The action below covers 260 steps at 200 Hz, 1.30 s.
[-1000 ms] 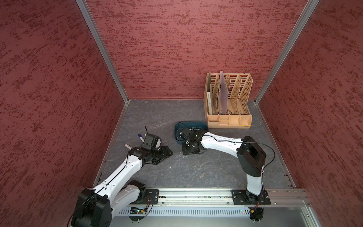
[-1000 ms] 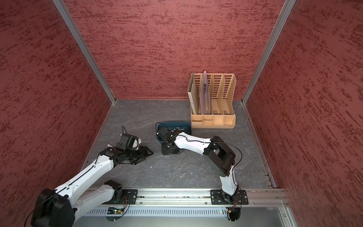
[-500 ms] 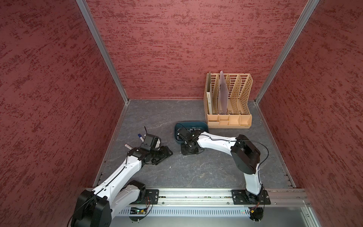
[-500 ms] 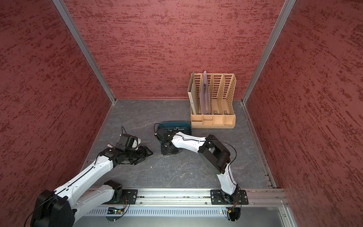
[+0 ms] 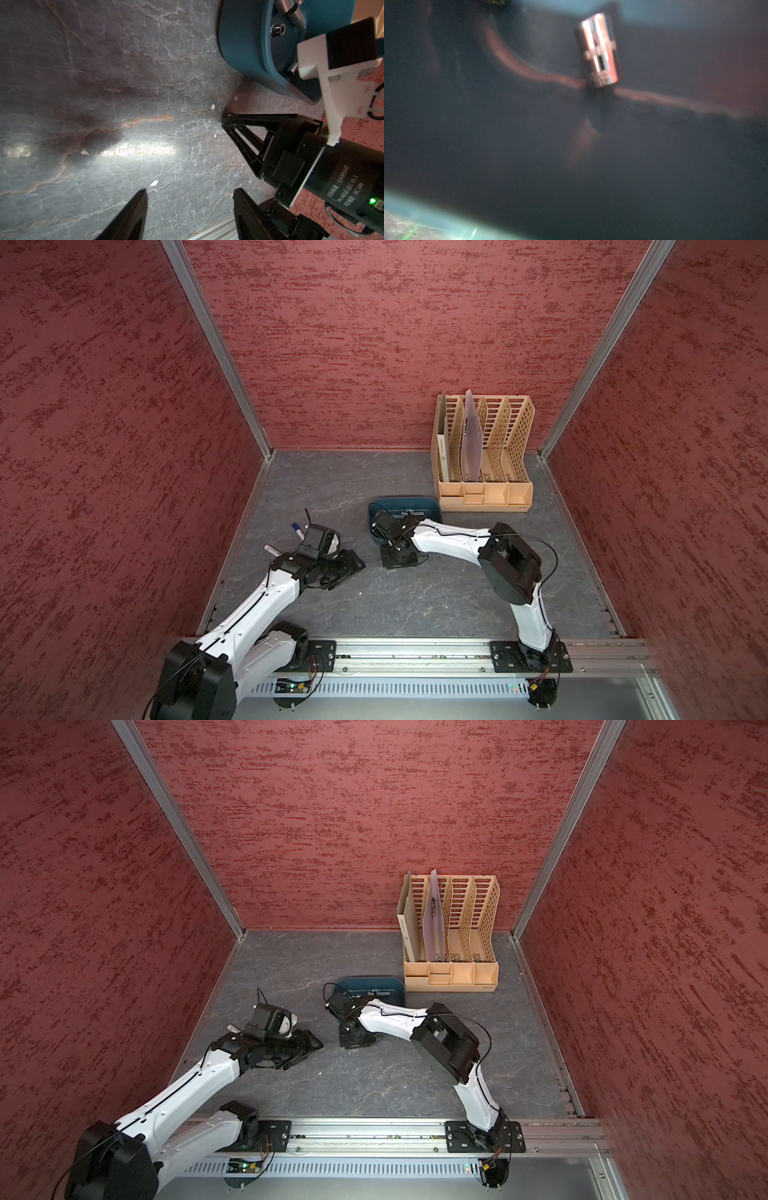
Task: Put the socket on the desktop into the storage box
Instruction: Pick up the socket head at the center of the board.
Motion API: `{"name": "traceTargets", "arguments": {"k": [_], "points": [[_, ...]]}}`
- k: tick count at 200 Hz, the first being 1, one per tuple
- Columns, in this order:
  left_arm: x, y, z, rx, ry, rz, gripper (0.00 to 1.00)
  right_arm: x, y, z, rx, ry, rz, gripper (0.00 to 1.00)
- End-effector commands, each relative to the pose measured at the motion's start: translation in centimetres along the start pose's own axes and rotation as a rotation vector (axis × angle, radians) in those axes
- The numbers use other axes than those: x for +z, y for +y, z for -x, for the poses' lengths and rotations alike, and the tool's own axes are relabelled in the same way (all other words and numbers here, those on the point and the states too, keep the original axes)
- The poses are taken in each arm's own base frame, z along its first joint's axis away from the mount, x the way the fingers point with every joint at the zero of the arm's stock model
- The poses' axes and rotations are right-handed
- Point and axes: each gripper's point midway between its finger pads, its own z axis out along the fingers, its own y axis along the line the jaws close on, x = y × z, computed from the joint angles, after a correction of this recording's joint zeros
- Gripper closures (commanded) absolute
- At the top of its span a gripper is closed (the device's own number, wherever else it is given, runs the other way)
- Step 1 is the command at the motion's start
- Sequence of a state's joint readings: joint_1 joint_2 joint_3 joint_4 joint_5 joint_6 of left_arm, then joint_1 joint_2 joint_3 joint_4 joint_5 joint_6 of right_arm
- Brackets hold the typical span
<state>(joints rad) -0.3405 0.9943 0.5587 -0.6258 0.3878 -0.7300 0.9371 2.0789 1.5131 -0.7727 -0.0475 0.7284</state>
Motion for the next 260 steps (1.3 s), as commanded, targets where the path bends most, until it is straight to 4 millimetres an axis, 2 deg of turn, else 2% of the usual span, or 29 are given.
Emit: {"name": "traceTargets", "arguments": {"k": [1,22,106,151,203,260], "points": [[0.1,0.1,0.3,-0.014,-0.012,-0.012,0.32,0.5,0.0,0.0,-0.013,0.0,-0.022,0.71],[0.1,0.1,0.3,-0.016,-0.014,-0.012,0.32,0.8,-0.2,-0.2,-0.014,0.009,-0.024,0.82],[0.4,-0.2,0.6,-0.021,-0.009,-0.02,0.32,-1.1,-0.1,-0.1,-0.009,-0.038,0.006,0.87],[0.5,-0.6,0.7,-0.034,-0.004,-0.037,0.32,-3.4,0.0,0.2,-0.012,-0.086,0.044,0.87],[0.5,-2.2,1.1,-0.037,-0.007,-0.077,0.33,-6.4,-0.1,0.6,-0.013,-0.151,0.075,0.87],[0.8,-4.3,1.6,-0.015,-0.006,-0.096,0.33,-9.3,-1.7,2.8,-0.001,-0.219,0.077,0.86]]}}
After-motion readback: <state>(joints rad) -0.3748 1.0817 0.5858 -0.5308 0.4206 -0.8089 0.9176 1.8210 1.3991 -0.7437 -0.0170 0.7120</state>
